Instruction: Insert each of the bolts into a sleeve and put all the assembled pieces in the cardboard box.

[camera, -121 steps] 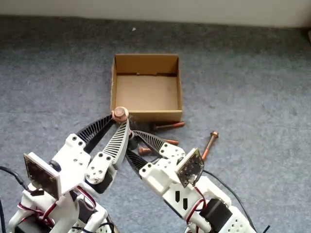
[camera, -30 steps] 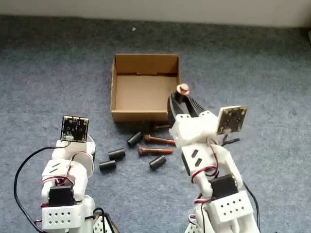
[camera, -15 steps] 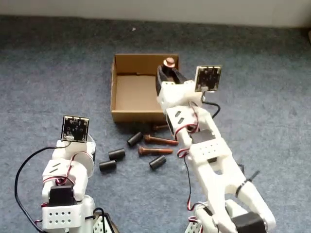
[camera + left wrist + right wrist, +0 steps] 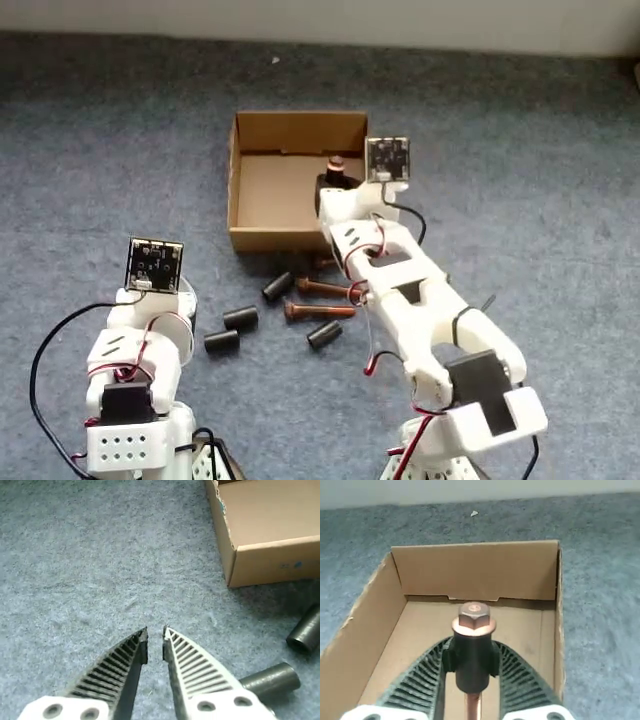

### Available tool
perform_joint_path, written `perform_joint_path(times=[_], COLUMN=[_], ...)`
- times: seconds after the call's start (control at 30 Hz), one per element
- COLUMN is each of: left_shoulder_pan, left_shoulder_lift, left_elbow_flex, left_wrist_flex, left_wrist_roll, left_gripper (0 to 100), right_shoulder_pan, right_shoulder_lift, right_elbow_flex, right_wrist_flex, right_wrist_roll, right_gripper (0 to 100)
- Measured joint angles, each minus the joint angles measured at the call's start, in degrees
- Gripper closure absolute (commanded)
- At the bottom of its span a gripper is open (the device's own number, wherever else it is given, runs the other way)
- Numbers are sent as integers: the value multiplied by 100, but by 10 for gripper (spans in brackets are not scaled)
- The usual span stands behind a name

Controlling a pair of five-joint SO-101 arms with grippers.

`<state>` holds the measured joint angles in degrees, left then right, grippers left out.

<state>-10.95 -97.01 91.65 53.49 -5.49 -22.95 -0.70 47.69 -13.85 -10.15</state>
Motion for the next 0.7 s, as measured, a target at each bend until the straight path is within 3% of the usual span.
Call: perform_joint_path(times=[0.2,0.7], left_shoulder_pan=[0,-62], left_shoulder_lift=[0,0], left_elbow_flex=[0,0], left_wrist_flex=[0,0], left_wrist_roll=[0,0], left_gripper=[909,909], right_shoulder_pan=[0,0], right_shoulder_lift=[246,-237], right_elbow_flex=[-158,-97], right_wrist_flex=[0,114], right_wrist_roll=[79,360], right_gripper=[841,839])
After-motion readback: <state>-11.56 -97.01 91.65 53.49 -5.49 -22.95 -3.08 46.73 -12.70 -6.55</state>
